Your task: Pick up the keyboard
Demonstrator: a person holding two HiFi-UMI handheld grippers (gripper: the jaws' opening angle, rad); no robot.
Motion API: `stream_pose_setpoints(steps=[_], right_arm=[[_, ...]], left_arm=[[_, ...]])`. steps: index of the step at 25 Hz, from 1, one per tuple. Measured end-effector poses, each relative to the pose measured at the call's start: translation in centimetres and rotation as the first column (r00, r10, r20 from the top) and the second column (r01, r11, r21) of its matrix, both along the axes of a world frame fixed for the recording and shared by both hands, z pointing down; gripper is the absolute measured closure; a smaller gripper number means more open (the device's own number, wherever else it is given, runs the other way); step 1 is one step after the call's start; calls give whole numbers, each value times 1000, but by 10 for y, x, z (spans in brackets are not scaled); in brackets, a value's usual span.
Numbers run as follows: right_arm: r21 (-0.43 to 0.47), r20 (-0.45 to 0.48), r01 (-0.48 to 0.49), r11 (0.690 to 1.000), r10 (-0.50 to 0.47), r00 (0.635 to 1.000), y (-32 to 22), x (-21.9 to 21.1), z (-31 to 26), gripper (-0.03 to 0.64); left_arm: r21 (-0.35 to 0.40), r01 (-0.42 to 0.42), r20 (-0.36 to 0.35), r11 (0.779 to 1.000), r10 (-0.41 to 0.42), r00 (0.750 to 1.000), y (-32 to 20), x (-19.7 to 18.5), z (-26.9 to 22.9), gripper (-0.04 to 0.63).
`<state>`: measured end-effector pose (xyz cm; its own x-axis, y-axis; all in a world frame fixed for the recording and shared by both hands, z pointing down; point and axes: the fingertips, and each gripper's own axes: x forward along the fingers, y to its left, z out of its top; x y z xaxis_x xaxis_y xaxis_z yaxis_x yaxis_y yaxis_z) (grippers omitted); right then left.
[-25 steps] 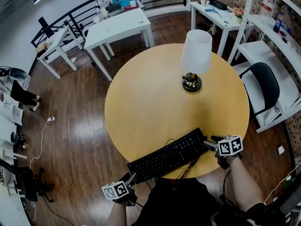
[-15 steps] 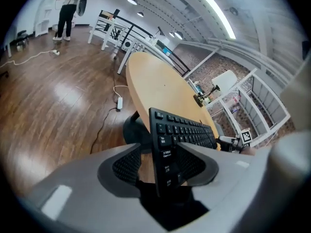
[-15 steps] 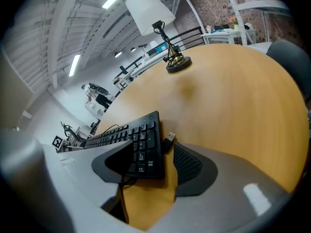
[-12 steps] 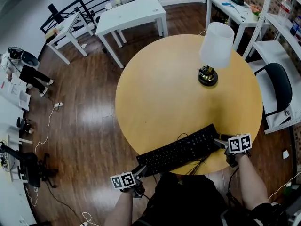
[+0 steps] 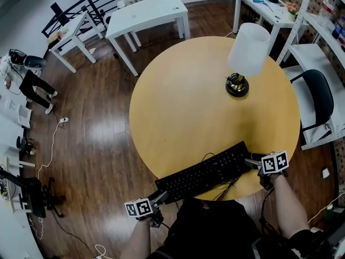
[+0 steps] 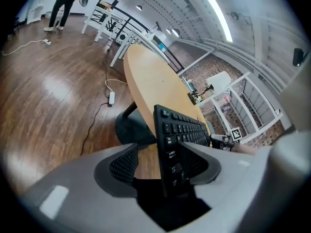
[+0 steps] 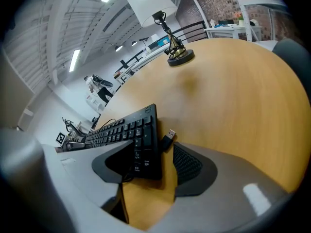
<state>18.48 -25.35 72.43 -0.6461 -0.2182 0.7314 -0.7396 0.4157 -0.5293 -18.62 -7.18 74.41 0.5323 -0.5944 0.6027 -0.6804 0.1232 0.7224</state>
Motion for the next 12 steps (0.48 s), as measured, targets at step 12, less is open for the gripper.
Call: stream_pose_setpoints(steps=[12], right_arm=[[-68, 20, 20, 998, -18, 1000, 5, -2, -2, 418]], left_arm=[[-20, -70, 16, 997, 70, 997, -3, 6, -5, 342]])
